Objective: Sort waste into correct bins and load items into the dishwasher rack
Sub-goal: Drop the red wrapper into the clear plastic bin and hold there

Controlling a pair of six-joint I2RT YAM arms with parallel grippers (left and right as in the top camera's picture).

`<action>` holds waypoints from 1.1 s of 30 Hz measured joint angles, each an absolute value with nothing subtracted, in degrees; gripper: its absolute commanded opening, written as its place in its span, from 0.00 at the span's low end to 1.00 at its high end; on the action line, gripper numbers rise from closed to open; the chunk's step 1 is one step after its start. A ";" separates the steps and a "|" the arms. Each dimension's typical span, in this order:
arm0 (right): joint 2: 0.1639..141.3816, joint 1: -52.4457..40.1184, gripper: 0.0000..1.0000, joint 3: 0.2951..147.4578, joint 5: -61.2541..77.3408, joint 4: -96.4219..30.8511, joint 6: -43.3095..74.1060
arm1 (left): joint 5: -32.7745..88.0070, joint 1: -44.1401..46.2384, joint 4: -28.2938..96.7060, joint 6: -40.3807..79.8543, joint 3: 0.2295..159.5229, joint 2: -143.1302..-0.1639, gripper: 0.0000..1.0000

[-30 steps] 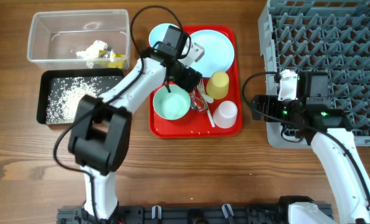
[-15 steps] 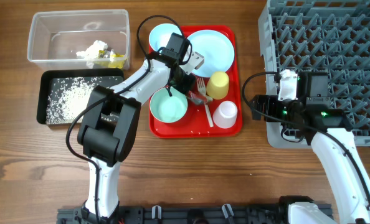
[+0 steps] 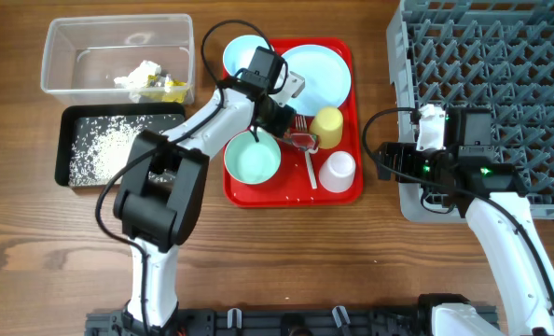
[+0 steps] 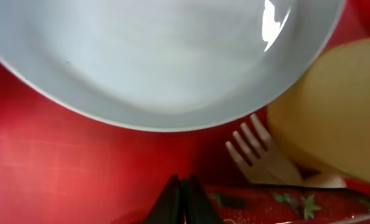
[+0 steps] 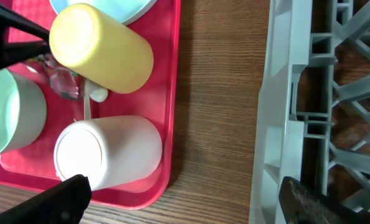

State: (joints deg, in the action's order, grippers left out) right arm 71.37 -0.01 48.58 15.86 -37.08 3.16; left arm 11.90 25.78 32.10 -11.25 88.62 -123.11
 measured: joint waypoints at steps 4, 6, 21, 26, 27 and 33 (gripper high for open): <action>71.35 -0.01 0.99 48.58 15.86 -37.08 3.16 | 11.90 25.78 32.10 -10.59 88.62 -117.34 0.04; 71.37 -0.01 1.00 48.58 15.88 -37.06 3.16 | 11.90 25.76 32.10 -10.39 88.62 -113.80 0.04; 71.37 -0.01 1.00 48.58 15.86 -36.84 3.16 | 0.56 0.03 18.17 -6.44 88.84 -105.23 0.04; 71.37 -0.01 1.00 48.58 15.86 -36.64 3.22 | 0.60 -7.16 11.94 -3.60 88.88 -110.61 0.94; 71.37 -0.01 1.00 48.58 15.88 -36.60 3.46 | 0.78 -7.88 11.75 -3.27 88.88 -111.79 1.00; 71.37 -0.01 1.00 48.58 15.88 -36.45 3.81 | 1.65 -7.99 13.06 -1.21 88.88 -113.51 1.00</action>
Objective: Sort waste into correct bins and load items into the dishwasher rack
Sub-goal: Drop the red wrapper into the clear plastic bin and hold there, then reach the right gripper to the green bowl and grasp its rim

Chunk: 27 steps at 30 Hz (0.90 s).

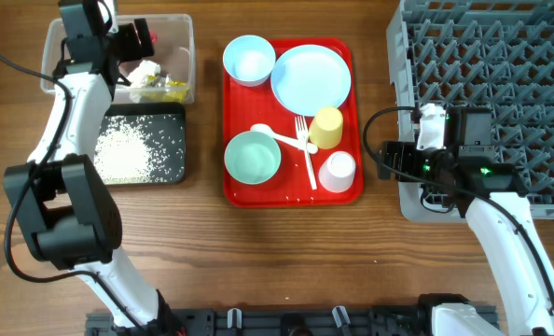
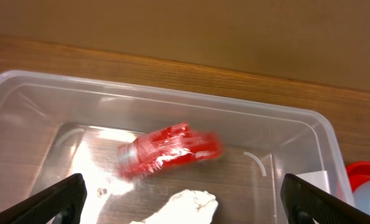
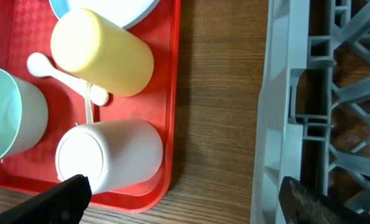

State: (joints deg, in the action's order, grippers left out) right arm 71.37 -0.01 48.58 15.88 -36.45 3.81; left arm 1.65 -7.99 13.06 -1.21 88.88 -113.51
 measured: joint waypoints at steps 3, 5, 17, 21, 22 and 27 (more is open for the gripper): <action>71.37 -0.01 1.00 48.58 16.67 -35.31 5.17 | 4.91 -7.88 15.97 0.73 88.90 -113.47 1.00; 71.37 -0.01 1.00 48.58 17.26 -34.52 6.28 | 9.78 -7.88 21.19 1.19 88.88 -112.79 1.00; 72.10 -13.72 1.00 59.57 25.34 -30.68 11.03 | 18.94 -4.78 41.36 1.67 88.88 -104.79 1.00; 76.47 -25.65 1.00 68.60 20.16 -30.11 14.94 | 16.38 -7.14 43.72 1.67 88.88 -104.79 1.00; 78.61 -28.29 1.00 70.48 18.50 -29.93 15.90 | 15.20 -7.31 44.31 1.67 88.88 -104.79 1.00; 95.74 -36.60 1.00 78.06 13.04 -32.32 19.75 | 10.92 -7.35 47.31 1.67 88.88 -104.79 1.00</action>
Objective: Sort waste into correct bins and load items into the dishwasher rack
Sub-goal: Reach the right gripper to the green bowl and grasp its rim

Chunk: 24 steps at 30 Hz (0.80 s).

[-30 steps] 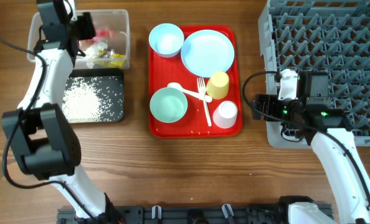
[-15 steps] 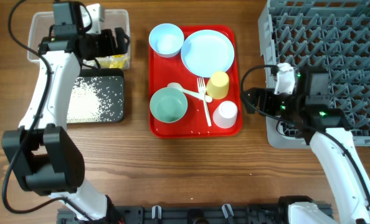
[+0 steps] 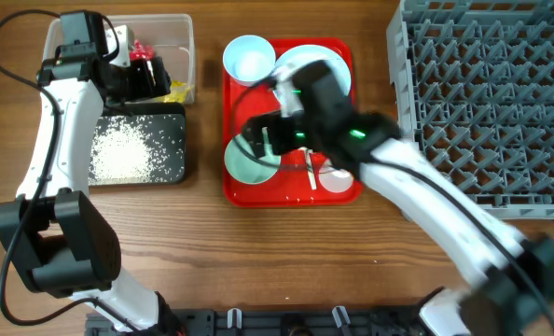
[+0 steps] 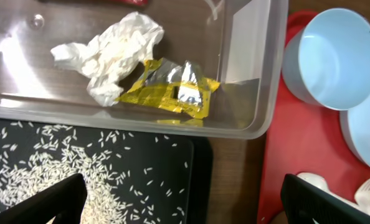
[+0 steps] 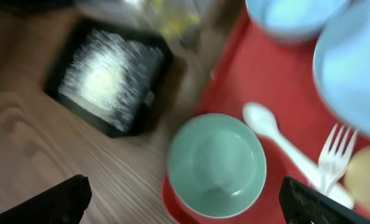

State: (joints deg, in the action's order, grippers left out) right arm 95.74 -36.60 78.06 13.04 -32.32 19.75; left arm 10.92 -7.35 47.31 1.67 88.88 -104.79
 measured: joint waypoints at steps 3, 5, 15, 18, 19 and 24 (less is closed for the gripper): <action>106.50 -36.93 1.00 79.88 11.31 -37.54 21.23 | 10.00 -7.35 48.12 1.67 88.88 -104.79 1.00; 109.12 -36.93 0.98 79.88 9.98 -39.51 21.47 | 9.63 -7.35 48.27 1.67 88.88 -104.79 1.00; 112.36 -36.93 0.34 80.09 5.96 -40.03 20.49 | 9.21 -7.35 48.27 1.67 88.88 -104.79 1.00; 112.64 -36.93 0.29 80.09 5.37 -39.92 20.29 | 9.21 -7.35 48.27 1.67 88.88 -104.79 1.00; 112.66 -36.93 0.24 80.09 5.10 -39.81 20.27 | 9.21 -7.35 48.27 1.67 88.88 -104.79 1.00; 114.30 -36.93 0.04 80.12 4.51 -39.75 19.84 | 9.21 -7.35 48.27 1.67 88.88 -104.79 1.00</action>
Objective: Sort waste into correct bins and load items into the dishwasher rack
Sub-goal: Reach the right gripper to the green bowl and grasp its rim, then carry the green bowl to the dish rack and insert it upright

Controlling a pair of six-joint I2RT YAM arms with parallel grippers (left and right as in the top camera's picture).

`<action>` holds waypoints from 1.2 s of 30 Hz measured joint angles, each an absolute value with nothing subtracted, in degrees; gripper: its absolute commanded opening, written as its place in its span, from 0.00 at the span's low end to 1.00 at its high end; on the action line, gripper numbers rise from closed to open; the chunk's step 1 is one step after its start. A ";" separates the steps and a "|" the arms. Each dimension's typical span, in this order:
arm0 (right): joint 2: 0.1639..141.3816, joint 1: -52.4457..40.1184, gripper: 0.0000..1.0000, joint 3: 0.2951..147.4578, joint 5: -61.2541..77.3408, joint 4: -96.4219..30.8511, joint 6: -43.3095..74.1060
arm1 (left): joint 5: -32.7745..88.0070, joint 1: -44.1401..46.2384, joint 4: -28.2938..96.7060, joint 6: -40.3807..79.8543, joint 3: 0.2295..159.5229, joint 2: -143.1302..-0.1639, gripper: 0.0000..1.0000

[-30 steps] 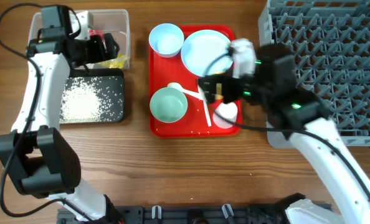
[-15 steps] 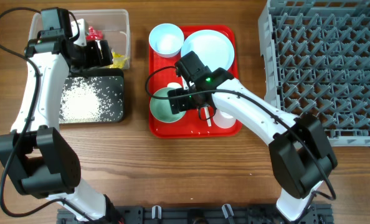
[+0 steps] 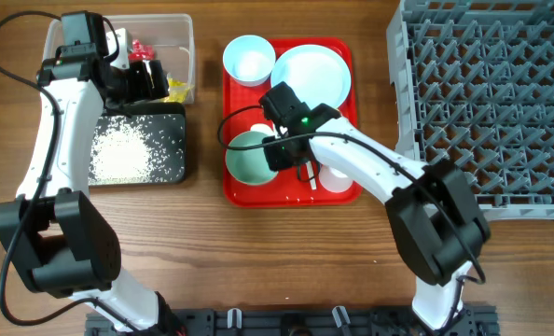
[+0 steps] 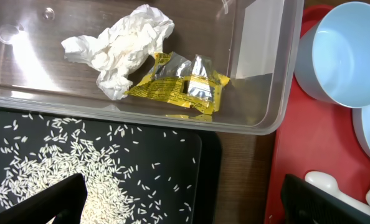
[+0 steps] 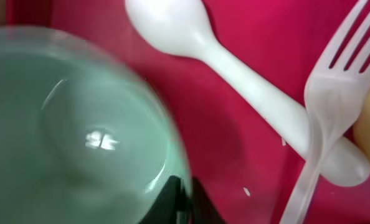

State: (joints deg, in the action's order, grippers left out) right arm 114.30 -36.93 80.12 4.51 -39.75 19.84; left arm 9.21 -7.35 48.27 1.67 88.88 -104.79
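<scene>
On the red tray stands a green bowl. My right gripper is shut on its right rim; in the right wrist view the rim runs between the gripper's dark fingers. A white spoon and fork lie beside it. A blue bowl, blue plate and white cup share the tray. My left gripper hangs open over the clear bin, which holds a tissue, a yellow wrapper and a red wrapper.
A black tray of rice lies in front of the clear bin. The grey dishwasher rack fills the right side of the table. A yellow cup shows at the right wrist view's edge, mostly hidden under my right arm from overhead.
My right gripper was open, high above the tray; now it is down at the green bowl and shut on its rim. The left gripper has barely shifted.
First my left gripper was shut on a red wrapper on the tray while the right stood open by the rack. Then the left was open over the clear bin with the wrapper inside. Later the right arm was over the tray, and now grips the bowl.
</scene>
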 measured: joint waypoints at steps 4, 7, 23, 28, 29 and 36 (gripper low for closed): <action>114.34 -36.93 0.04 80.51 4.40 -39.88 19.86 | 9.21 -7.35 48.27 1.67 88.88 -104.79 1.00; 114.34 -36.93 0.04 81.08 4.36 -40.53 19.86 | 9.21 -7.35 48.21 1.67 88.88 -104.79 1.00; 103.66 -28.49 0.04 102.89 -41.32 -54.08 6.81 | 9.21 -7.35 47.99 1.67 88.88 -104.79 1.00; 103.70 -19.00 0.04 102.48 -52.53 -43.59 -1.98 | 9.21 -7.35 47.99 1.67 88.88 -104.79 1.00; 103.70 -17.39 0.04 102.48 -52.90 -43.16 -2.85 | 9.21 -7.35 48.01 1.67 88.88 -104.79 1.00; 103.70 -12.78 0.04 102.48 -53.01 -43.27 -4.89 | 9.21 -7.35 47.99 1.67 88.88 -104.79 1.00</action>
